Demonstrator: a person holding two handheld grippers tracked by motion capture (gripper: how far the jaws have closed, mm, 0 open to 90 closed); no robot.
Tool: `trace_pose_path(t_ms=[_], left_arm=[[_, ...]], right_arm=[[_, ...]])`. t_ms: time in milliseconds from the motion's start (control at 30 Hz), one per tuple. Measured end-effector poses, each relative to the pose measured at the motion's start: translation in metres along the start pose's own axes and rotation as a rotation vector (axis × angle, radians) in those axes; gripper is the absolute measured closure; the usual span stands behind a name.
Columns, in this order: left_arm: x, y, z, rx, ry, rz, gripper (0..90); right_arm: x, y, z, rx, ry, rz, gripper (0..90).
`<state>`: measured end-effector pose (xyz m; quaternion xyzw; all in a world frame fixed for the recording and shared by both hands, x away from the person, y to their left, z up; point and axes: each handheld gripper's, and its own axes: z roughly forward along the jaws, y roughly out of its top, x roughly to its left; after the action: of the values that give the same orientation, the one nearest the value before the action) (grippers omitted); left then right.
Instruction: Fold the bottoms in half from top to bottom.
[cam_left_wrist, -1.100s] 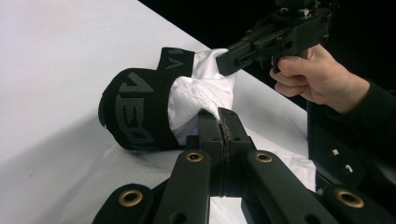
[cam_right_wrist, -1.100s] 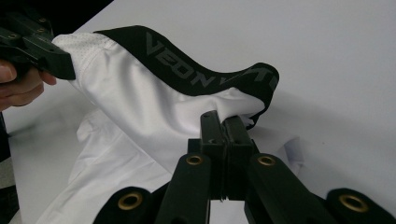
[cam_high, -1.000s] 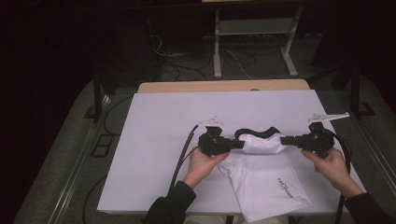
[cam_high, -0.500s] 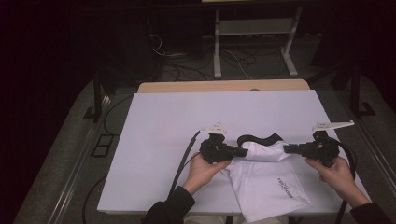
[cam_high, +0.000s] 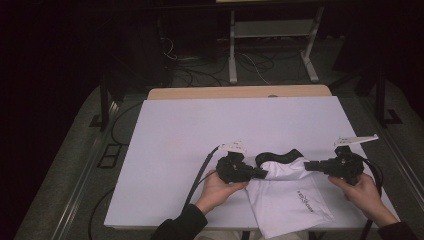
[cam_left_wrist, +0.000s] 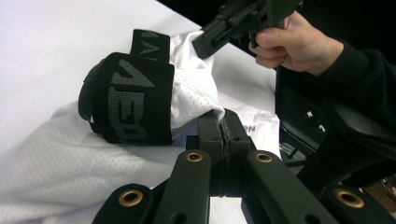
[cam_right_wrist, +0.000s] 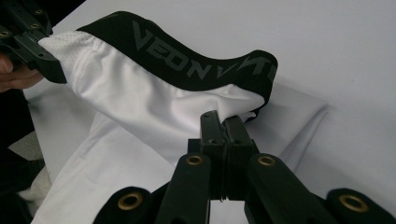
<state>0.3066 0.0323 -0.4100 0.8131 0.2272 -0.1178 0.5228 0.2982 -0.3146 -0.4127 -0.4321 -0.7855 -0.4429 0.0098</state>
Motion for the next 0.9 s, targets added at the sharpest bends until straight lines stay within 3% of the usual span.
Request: trace_pose_path(t_ms=[900], left_arm=[[-0.008, -0.020, 0.016, 0.105, -0.024, 0.050, 88.7]], right_arm=[[0.002, -0.018, 0.004, 0.091, 0.016, 0.009, 87.0]])
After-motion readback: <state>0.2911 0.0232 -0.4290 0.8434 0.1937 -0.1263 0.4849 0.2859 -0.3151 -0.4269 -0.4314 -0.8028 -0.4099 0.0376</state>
